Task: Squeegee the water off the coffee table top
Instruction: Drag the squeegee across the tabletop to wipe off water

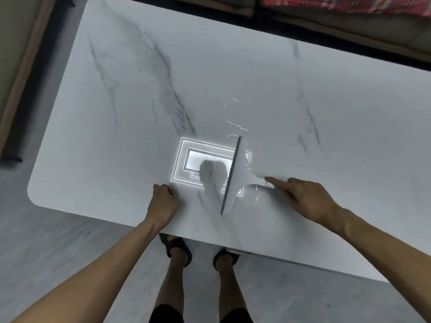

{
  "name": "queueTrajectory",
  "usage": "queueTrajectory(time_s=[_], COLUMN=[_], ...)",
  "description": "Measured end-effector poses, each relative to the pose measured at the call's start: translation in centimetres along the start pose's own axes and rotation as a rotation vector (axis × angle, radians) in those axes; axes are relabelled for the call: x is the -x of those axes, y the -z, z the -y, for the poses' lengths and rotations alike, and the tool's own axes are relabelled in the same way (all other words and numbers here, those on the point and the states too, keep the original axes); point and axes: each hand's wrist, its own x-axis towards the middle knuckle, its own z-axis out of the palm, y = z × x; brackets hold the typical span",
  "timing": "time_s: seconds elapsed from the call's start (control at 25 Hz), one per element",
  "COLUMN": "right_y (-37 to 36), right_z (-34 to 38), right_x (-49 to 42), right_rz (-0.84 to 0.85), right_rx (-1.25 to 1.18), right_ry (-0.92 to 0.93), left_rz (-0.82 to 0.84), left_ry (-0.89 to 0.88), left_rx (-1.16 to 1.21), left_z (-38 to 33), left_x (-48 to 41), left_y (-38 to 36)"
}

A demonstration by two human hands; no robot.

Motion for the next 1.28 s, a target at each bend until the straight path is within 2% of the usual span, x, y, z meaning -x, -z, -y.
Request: queueTrajectory(time_s=[0.2, 0.32, 0.48, 0.64, 0.8, 0.96, 1.08, 1.28], right_y=[1.6, 3.0, 4.4, 3.1, 1.0, 2.9, 5.8, 8.0], right_z=[-7.1, -5.9, 0.7, 10.0, 16.7, 15.1, 9.5, -1.3], right_x=[5.8, 5.9, -0.3, -9.5, -16.4, -19.7, -19.0, -12.1], right_rz=[-0.049, -0.065, -0.068, -0.024, -0.001, -0.027, -0.084, -0.094], right_rx=[0.099, 0.093, 0.054, 0.122, 0.189, 0.108, -0.013, -0.027], right_ry=[-0.137, -0.066, 0.152, 0.416, 0.507, 0.427, 0.255, -0.027], left_rz=[0.026, -0.034, -0.21, -0.315, -0.313, -0.205, -0.149, -0.097], left_ry=[0.043, 0.038, 0.049, 0.089, 0.146, 0.071, 0.009, -0.072], left_rx=[0.078, 0.182, 0.32, 0.286, 0.232, 0.197, 0.179, 0.161], left_z=[-3.8, -4.8, -4.6, -2.3, -0.7, -1.8, -4.1, -9.3], left_x=[1.4, 2.6, 2.6, 0.5, -2.5, -4.4, -5.2, -5.0], left_y=[-1.2, -1.3, 0.7, 4.1, 6.5, 6.7, 6.0, 3.4])
